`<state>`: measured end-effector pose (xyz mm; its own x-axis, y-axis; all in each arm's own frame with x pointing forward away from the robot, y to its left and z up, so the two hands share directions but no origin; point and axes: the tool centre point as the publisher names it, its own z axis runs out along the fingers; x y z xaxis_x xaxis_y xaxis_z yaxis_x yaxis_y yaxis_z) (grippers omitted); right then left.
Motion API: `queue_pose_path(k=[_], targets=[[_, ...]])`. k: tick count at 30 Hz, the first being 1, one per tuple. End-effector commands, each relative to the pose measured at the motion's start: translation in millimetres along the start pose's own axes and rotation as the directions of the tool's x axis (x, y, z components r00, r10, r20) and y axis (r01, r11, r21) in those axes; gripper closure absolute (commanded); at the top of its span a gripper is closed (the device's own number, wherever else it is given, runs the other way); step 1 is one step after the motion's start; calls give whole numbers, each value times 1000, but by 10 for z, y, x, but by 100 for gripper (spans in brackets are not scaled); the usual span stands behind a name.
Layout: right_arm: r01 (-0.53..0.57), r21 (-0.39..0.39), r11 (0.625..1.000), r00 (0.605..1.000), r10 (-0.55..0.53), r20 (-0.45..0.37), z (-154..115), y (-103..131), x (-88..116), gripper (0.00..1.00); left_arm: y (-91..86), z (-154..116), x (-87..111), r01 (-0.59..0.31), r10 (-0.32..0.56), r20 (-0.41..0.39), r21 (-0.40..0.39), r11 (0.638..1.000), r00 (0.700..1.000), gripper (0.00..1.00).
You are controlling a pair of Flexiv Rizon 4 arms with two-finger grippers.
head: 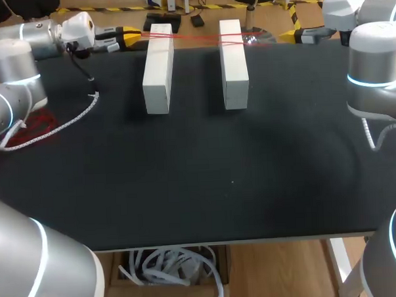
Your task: Grab the tape and strap the tape.
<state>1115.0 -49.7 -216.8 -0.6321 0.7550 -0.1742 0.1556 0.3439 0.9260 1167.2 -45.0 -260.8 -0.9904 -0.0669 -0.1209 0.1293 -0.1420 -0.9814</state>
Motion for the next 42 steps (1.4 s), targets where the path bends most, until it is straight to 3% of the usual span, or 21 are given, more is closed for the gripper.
queue_pose_path(k=[1,14,16,18,42], targets=[[0,1,1000,1000,0,0,-2,1,0,0,-29,-34,3,8,28,-281,125,992,959,100],[0,1,1000,1000,0,0,-2,1,0,0,-490,-143,232,-1,41,-227,174,985,973,100],[0,1,1000,1000,0,0,-2,1,0,0,-545,-158,253,-20,64,-199,214,977,978,100],[0,1,1000,1000,0,0,-2,1,0,0,-597,-171,271,-4,38,-174,192,981,984,100],[0,1,1000,1000,0,0,-2,1,0,0,-597,-171,271,-4,38,-174,192,981,984,100]])
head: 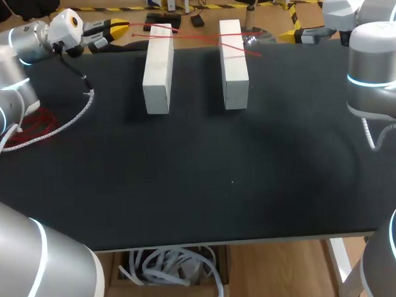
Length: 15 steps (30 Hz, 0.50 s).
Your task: Grab the tape and strap the tape.
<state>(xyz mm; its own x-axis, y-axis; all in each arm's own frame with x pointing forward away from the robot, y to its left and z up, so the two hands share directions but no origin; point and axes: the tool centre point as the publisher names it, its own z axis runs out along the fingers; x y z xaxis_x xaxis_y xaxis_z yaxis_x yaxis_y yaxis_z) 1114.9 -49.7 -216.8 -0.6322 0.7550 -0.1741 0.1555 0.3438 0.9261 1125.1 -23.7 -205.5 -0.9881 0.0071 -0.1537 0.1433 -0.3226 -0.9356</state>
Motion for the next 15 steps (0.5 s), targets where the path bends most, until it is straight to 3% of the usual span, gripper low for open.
queue_pose_path(k=[1,9,15], targets=[[0,1,1000,1000,0,0,-2,1,0,0,11,-11,-47,8,-5,-99,27,1000,995,100],[0,1,1000,1000,0,0,-2,1,0,0,-151,100,136,23,-18,-107,40,999,994,100],[0,1,1000,1000,0,0,-2,1,0,0,-320,146,320,18,-16,-66,30,999,998,100]])
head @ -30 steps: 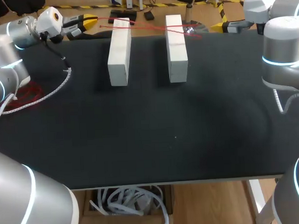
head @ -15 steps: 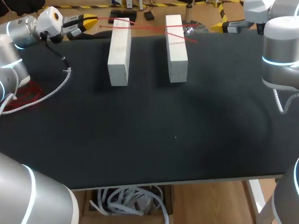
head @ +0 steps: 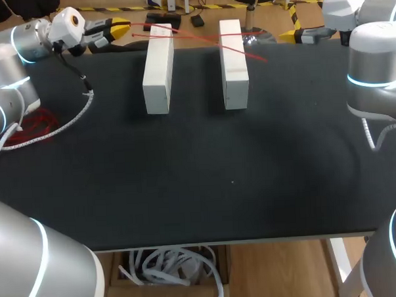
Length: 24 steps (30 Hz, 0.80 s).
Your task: Grab the tape and strap the tape.
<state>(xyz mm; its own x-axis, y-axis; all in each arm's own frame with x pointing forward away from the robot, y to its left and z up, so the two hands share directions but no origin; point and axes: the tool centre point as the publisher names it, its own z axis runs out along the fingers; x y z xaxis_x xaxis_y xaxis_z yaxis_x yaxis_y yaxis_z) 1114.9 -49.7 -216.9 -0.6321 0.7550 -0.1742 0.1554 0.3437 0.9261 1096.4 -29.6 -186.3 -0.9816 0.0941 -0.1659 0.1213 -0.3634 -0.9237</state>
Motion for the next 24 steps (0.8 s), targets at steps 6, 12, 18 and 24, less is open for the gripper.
queue_pose_path(k=[6,12,18,24], targets=[[0,1,1000,1000,0,0,-3,1,0,0,-275,126,226,-2,2,56,-7,1000,998,100],[0,1,1000,1000,0,0,-3,1,0,0,-378,249,382,-15,14,92,7,1000,996,100],[0,1,1000,1000,0,0,-3,1,0,0,-511,299,541,-6,7,132,-5,1000,991,100],[0,1,1000,1000,0,0,-3,1,0,0,-627,346,692,14,-8,189,-29,999,982,100]])
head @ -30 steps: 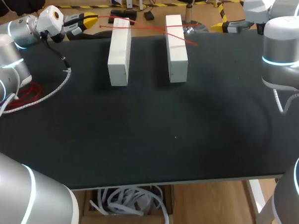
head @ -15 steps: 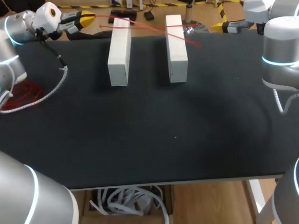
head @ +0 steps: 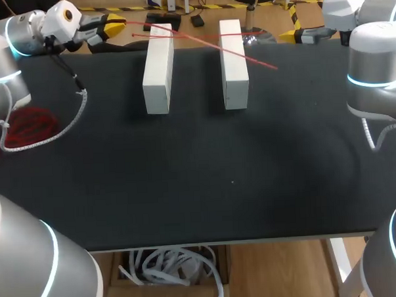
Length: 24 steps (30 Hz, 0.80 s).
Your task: Grab the tape and strap the tape.
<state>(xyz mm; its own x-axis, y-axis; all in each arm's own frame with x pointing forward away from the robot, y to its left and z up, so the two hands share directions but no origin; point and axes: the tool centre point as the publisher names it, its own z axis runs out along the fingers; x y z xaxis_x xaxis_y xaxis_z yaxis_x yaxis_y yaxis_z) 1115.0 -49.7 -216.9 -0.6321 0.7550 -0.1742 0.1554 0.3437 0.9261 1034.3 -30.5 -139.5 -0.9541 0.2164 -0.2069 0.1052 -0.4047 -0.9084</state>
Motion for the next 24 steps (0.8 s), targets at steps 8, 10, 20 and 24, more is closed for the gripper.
queue_pose_path(k=[8,10,20,24], targets=[[0,1,1000,1000,0,0,-3,1,0,0,-200,172,306,19,24,423,-97,995,906,100],[0,1,1000,1000,0,0,-3,1,0,0,-209,179,331,8,40,449,-103,995,892,100],[0,1,1000,1000,0,0,-3,1,0,0,-238,267,406,-30,72,467,-96,995,881,100],[0,1,1000,1000,0,0,-3,1,0,0,-250,307,424,-40,80,461,-96,995,884,100]])
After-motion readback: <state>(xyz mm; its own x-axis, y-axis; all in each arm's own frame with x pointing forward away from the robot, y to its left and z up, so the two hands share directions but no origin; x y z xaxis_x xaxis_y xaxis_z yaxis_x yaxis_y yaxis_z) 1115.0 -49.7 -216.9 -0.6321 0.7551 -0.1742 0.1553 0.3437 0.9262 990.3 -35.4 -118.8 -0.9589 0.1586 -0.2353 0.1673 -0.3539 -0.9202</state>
